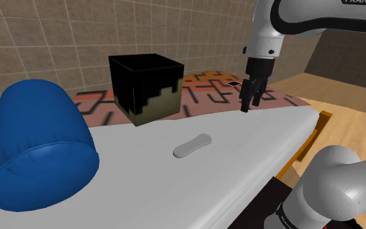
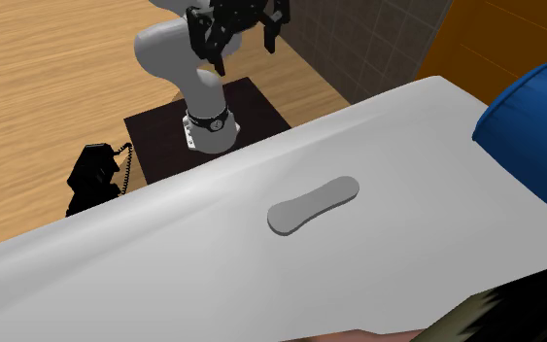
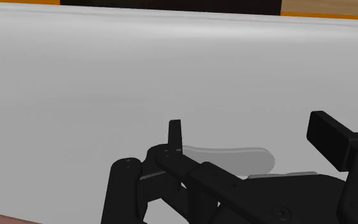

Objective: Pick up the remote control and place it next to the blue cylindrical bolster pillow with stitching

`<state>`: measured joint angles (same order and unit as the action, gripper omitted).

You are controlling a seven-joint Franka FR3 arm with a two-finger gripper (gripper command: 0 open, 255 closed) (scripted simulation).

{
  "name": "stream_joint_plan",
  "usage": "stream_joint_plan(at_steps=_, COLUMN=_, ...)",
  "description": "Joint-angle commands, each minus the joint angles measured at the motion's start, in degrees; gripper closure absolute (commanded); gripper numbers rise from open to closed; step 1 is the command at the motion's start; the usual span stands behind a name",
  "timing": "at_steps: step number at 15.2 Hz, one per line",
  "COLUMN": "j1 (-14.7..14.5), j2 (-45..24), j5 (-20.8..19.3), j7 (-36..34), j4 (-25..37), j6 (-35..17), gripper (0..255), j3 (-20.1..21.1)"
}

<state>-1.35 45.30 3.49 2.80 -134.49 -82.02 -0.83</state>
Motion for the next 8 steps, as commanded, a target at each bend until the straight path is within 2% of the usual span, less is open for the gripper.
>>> stream_joint_plan(at_steps=1, j1=0.0, j2=0.0, j5=0.0, j7=0.0, j4=0.0, j6=0.0, gripper=0, j3=0.0)
stream_joint_plan(at_steps=8, j1=-6.9, j2=-7.3, j5=-5.7, j7=23.1, j4=-6.0, j6=-15.3, gripper=0, j3=-5.2)
